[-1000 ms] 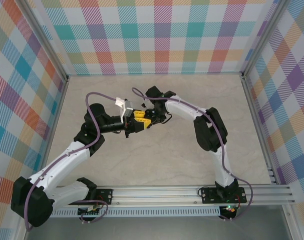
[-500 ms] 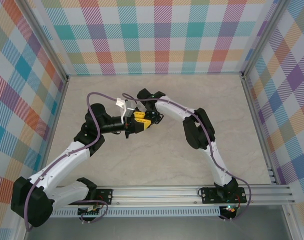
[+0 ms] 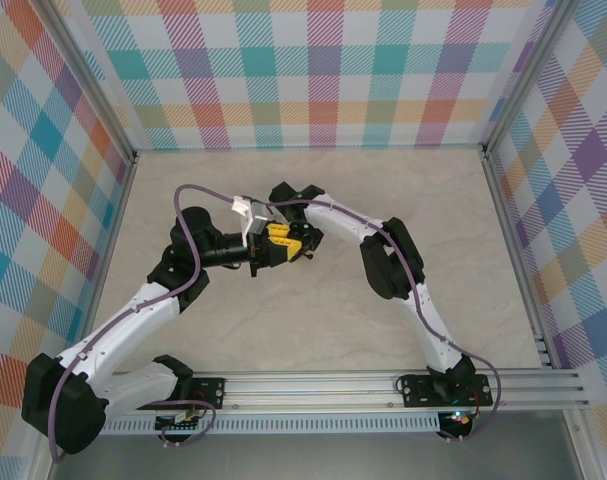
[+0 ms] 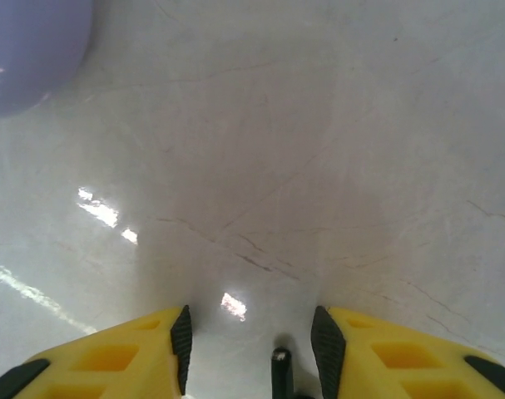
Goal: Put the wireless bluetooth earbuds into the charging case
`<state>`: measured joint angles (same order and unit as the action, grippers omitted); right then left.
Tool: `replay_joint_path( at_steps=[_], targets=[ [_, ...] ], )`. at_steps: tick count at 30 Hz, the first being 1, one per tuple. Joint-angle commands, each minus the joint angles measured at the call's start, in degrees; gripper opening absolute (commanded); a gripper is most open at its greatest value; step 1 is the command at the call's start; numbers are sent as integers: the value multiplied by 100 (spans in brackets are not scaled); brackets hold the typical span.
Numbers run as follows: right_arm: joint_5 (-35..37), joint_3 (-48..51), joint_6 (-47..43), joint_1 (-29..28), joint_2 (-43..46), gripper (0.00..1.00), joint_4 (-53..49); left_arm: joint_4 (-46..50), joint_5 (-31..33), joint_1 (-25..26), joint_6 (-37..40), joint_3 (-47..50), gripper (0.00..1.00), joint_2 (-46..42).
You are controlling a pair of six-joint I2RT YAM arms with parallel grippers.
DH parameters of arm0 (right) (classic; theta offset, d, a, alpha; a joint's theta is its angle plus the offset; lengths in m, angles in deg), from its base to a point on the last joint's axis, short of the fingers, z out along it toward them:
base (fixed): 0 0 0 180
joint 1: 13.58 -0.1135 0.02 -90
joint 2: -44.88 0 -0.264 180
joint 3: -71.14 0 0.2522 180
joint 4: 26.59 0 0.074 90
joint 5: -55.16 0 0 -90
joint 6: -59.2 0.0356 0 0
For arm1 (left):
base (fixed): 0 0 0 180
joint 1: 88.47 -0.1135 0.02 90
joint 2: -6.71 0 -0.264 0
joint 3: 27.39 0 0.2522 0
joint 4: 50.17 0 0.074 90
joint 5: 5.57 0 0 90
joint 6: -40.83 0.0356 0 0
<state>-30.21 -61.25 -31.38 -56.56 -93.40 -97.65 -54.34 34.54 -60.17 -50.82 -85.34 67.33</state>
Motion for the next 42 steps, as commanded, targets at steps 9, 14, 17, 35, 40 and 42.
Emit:
replay_joint_path(
  at_steps=[9,14,17,35,40,42],
  targets=[
    [340,485,408,52,136,39,-169,0,-6,-57,112,-160,0,-90],
    [169,937,357,112,500,39,-38,13,-5,-52,119,-170,0,-93],
    [39,1256,177,115,690,39,66,44,-1,-54,153,-185,0,-67],
    [-269,1506,350,180,986,40,543,43,-47,-52,86,-257,0,72],
    [-566,1472,578,318,1178,39,739,124,-43,-52,103,-257,0,0],
    [-741,1515,615,389,1289,38,842,149,-24,-52,109,-241,0,-26]
  ],
)
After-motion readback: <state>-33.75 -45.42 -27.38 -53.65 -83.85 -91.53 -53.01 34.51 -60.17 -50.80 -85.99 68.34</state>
